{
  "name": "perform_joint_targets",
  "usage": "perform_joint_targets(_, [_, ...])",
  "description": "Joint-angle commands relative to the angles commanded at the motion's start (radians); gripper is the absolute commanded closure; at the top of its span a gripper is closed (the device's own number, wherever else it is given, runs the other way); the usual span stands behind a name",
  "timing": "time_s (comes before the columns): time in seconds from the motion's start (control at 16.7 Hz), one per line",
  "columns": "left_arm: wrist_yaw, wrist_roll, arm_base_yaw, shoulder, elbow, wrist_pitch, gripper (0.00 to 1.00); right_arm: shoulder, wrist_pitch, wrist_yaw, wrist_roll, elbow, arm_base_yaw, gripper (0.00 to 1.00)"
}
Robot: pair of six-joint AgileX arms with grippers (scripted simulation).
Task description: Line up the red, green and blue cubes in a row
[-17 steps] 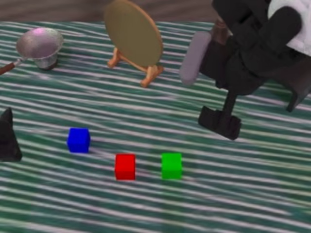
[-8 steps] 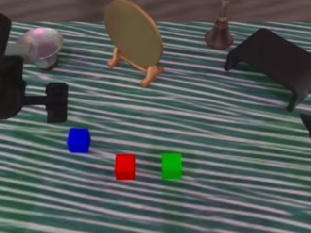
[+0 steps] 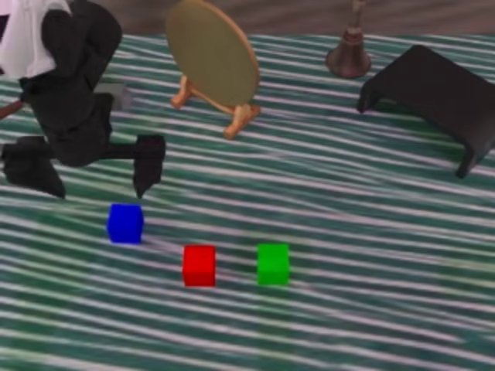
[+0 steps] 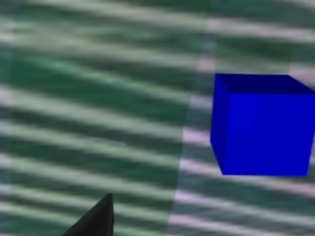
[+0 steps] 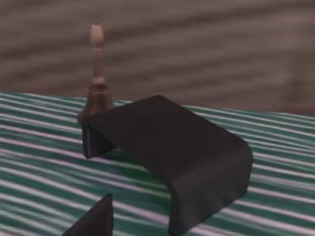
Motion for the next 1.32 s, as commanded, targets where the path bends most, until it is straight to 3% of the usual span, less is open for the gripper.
perform_joint_targets(0.6, [0.001,-0.012,-0.012,0.099,0.081,-0.044,0.0,-0.106,0.074,0.013,0.046,-0.091,-0.033,0.0])
perform_joint_targets(1.08, [0.002,-0.01,-0.014,0.208,-0.063,0.215,0.0,-0.106,0.074,0.013,0.046,-0.091,-0.033,0.0])
perform_joint_targets(1.32, [0.002,-0.01,-0.014,0.219,-0.076,0.234,0.0,-0.106,0.074,0.013,0.046,-0.091,-0.033,0.0])
